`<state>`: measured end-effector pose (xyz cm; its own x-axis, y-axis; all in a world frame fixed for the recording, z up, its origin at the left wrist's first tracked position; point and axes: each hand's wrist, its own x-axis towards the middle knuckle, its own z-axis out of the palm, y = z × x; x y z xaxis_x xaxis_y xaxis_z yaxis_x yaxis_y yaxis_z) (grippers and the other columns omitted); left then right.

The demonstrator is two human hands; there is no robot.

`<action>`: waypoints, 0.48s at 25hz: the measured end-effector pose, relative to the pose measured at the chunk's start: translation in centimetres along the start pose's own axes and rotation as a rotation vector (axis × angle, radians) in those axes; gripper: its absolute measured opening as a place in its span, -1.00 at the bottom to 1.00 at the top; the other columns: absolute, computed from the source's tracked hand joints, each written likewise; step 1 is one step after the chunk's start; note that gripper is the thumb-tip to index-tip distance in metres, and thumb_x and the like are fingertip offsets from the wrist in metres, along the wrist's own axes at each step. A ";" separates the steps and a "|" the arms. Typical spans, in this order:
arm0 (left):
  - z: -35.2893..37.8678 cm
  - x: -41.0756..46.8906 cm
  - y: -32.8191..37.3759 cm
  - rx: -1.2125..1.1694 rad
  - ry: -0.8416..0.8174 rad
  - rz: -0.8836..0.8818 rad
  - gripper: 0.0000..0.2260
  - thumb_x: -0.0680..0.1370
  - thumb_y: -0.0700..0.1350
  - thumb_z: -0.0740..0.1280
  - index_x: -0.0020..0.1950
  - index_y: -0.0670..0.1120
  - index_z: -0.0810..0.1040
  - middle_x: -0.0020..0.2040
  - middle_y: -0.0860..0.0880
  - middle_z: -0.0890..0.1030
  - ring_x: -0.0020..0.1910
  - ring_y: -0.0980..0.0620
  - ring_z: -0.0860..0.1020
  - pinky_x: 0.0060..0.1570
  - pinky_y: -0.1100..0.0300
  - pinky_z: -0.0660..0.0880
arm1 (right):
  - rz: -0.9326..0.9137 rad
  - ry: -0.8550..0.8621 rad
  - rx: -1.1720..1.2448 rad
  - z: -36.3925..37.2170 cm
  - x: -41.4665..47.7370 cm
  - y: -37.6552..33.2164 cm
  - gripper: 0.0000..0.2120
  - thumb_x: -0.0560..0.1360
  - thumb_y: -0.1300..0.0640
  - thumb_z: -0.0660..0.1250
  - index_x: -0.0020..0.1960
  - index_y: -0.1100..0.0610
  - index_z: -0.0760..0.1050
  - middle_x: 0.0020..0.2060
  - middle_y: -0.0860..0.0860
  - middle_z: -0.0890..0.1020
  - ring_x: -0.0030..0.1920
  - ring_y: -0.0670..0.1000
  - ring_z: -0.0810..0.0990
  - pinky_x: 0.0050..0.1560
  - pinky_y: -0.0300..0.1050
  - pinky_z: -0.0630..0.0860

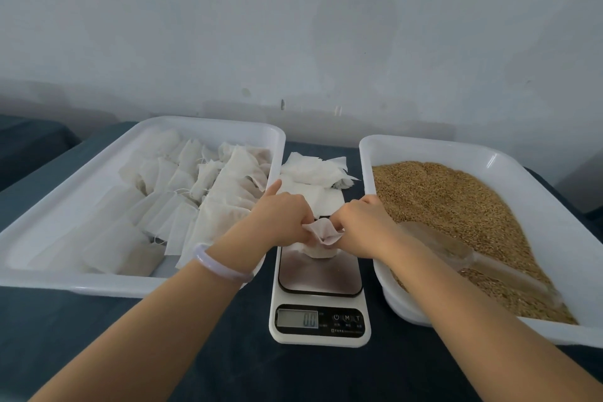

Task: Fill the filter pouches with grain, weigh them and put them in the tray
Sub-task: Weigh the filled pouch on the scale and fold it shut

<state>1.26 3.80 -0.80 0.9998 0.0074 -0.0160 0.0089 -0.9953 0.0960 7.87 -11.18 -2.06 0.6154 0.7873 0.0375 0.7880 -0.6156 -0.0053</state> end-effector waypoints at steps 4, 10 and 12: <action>0.3 0.2 0.4 0.062 -0.009 -0.003 -0.78 0.49 0.14 0.32 -0.30 0.07 0.49 -0.40 0.10 0.36 -0.21 0.04 0.42 0.47 0.03 -0.08 | -0.006 0.004 -0.041 0.3 0.2 -0.1 -0.64 0.47 -0.13 0.23 -0.44 -0.01 0.38 -0.47 -0.09 0.43 -0.30 0.01 0.41 0.00 -0.08 0.21; 0.6 0.3 0.2 0.118 -0.021 0.021 -0.79 0.50 0.14 0.31 -0.28 0.08 0.45 -0.38 0.11 0.32 -0.18 0.04 0.38 0.48 0.00 -0.06 | 0.008 -0.023 -0.061 0.2 0.3 -0.4 -0.61 0.47 -0.16 0.23 -0.45 0.01 0.36 -0.47 -0.09 0.40 -0.33 -0.03 0.33 0.01 -0.06 0.21; 0.6 0.4 0.2 0.112 -0.022 0.027 -0.80 0.49 0.14 0.32 -0.25 0.07 0.49 -0.37 0.11 0.32 -0.17 0.04 0.38 0.47 0.00 -0.05 | 0.004 -0.020 -0.066 0.2 0.3 -0.5 -0.60 0.48 -0.14 0.23 -0.47 0.01 0.33 -0.46 -0.09 0.38 -0.29 0.02 0.36 0.01 -0.06 0.20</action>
<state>1.70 3.58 -1.43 0.9991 -0.0204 -0.0365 -0.0209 -0.9997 -0.0152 7.68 -10.65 -2.20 0.6189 0.7852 0.0178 0.7833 -0.6188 0.0602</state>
